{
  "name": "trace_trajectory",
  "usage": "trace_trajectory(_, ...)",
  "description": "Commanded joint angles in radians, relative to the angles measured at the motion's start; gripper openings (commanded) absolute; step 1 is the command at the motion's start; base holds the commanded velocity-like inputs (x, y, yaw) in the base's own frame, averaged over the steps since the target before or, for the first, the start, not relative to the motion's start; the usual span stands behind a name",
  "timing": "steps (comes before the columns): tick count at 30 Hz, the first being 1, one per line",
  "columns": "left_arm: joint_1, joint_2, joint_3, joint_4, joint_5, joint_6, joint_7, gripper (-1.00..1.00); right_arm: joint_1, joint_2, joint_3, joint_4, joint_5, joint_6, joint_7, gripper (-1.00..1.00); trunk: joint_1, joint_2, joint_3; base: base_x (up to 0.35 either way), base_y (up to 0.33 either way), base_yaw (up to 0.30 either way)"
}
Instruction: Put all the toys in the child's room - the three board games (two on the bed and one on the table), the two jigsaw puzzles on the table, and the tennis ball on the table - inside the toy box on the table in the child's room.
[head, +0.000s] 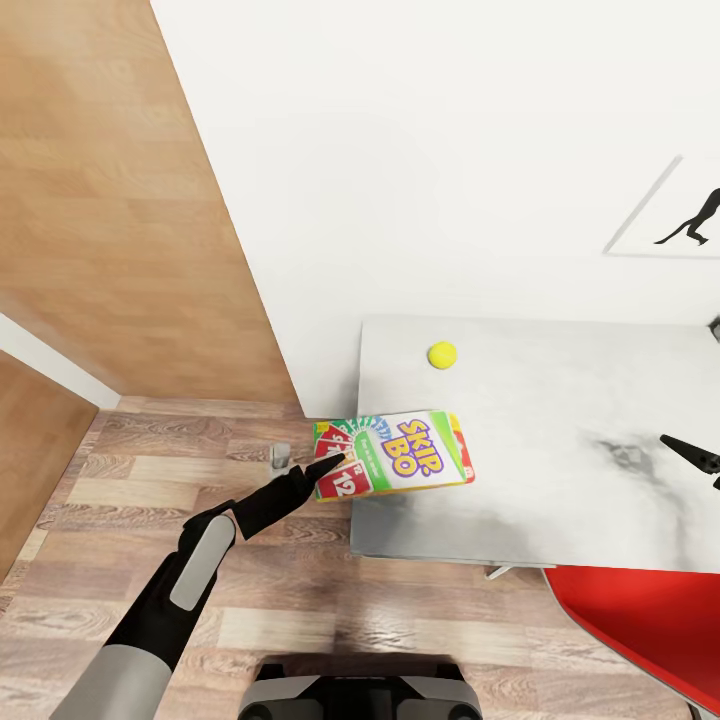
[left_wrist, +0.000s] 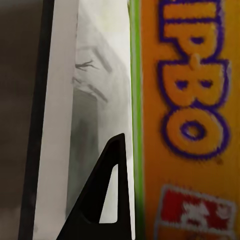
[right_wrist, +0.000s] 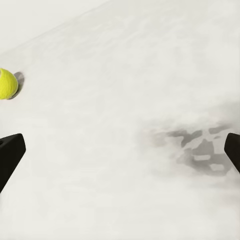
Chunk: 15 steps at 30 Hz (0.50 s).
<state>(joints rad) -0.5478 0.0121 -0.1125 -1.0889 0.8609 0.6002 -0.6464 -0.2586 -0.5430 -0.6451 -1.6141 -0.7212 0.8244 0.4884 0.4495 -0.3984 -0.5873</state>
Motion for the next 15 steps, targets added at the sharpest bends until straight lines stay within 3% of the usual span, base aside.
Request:
trace_trajectory(1,-0.001,0.001,-0.001,0.000,0.009,0.007,0.002,-1.00,-0.001,0.000,-0.001,0.000,0.000,0.007,0.003,1.00,0.001,-0.002,-0.001,0.000,0.000,0.000)
trace_trajectory(8,-0.001,0.001,-0.001,0.000,0.009,0.007,0.002,-1.00,-0.001,0.000,-0.001,0.000,0.000,0.007,0.003,1.00,0.001,-0.002,-0.001,0.000,0.000,0.000)
trace_trajectory(10,0.005,0.001,0.000,0.010,-0.005,0.004,-0.010,-1.00,-0.002,-0.006,-0.003,-0.001,-0.001,0.010,-0.008,1.00,0.001,-0.002,-0.001,0.000,0.000,-0.014)
trace_trajectory(15,0.033,0.016,0.003,-0.016,0.020,0.018,-0.017,-1.00,-0.006,-0.007,-0.001,-0.001,-0.001,0.018,-0.020,1.00,0.001,-0.002,0.003,0.000,0.000,-0.054)
